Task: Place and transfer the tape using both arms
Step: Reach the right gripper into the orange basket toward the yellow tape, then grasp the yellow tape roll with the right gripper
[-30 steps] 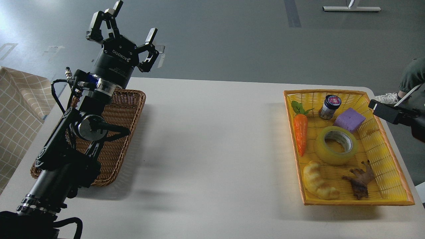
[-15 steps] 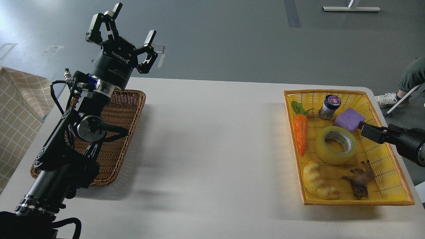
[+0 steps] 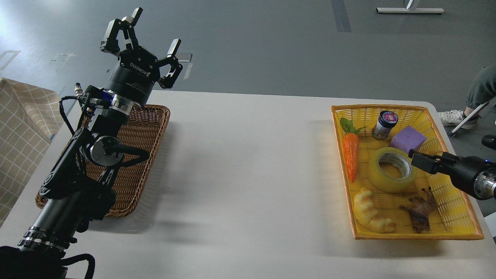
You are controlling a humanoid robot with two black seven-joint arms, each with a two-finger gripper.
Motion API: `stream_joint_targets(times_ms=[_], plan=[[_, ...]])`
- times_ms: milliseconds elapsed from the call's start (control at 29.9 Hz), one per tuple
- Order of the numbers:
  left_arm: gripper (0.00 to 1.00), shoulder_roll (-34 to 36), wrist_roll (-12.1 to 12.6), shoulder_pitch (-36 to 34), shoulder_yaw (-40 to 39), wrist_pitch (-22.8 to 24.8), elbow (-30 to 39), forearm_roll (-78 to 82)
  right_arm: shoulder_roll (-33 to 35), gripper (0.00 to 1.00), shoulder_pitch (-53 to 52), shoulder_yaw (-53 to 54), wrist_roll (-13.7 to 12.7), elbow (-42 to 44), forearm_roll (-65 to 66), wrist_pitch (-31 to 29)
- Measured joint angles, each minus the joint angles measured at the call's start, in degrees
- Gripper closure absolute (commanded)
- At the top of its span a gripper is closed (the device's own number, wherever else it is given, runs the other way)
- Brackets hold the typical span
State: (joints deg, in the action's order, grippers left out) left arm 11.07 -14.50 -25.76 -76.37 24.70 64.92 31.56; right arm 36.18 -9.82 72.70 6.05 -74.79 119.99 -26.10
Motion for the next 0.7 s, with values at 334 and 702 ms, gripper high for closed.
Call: stream_joint_targets(times_ms=[334, 702], plan=[[0.02, 0.0, 0.0, 0.0, -0.1, 0.0, -0.4, -0.1, -2.8, 0.02, -1.7, -0.7, 0.2, 4.4, 1.5, 0.0], [0.02, 0.3, -0.1, -0.1, -0.1, 0.1, -0.6, -0.6, -5.0, 0.02, -4.3, -1.4, 0.1, 6.7, 2.6, 0.0]])
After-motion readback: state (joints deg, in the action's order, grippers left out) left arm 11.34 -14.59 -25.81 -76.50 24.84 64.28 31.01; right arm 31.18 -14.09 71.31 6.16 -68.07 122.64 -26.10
